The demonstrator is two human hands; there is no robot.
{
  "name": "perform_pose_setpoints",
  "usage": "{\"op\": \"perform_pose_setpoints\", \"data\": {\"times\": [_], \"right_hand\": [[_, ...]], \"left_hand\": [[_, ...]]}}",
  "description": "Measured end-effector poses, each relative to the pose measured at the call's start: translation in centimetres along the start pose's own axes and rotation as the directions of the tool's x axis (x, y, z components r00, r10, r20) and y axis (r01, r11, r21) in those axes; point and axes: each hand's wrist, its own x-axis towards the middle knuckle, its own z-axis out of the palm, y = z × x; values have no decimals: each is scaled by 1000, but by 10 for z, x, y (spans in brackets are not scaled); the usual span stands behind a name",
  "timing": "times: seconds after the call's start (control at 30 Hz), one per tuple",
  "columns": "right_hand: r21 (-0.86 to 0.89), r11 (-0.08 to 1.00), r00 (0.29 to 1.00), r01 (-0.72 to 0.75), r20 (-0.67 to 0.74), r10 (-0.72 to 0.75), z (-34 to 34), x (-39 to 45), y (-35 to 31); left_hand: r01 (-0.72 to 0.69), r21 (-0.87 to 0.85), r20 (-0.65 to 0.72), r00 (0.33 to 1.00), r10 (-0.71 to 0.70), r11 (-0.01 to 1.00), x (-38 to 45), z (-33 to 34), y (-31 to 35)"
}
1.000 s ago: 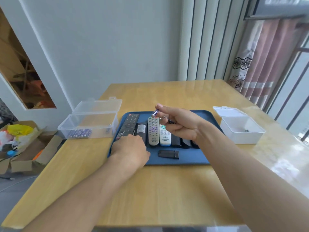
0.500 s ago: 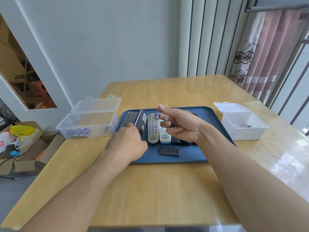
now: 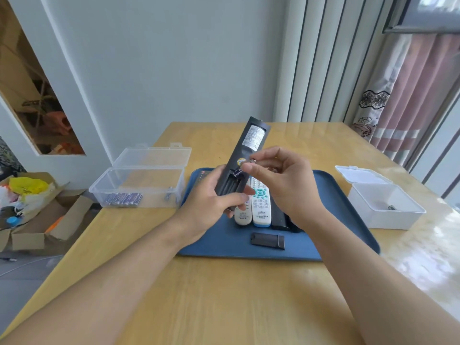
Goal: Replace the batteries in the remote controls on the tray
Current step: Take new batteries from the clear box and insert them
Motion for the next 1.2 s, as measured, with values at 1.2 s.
{"op": "perform_pose_setpoints", "data": {"times": [1.2], "right_hand": [[-747, 608, 872, 269, 457, 175, 59, 36, -63]], "left_hand": [[265, -602, 68, 957, -283, 753, -8, -19, -11]]}}
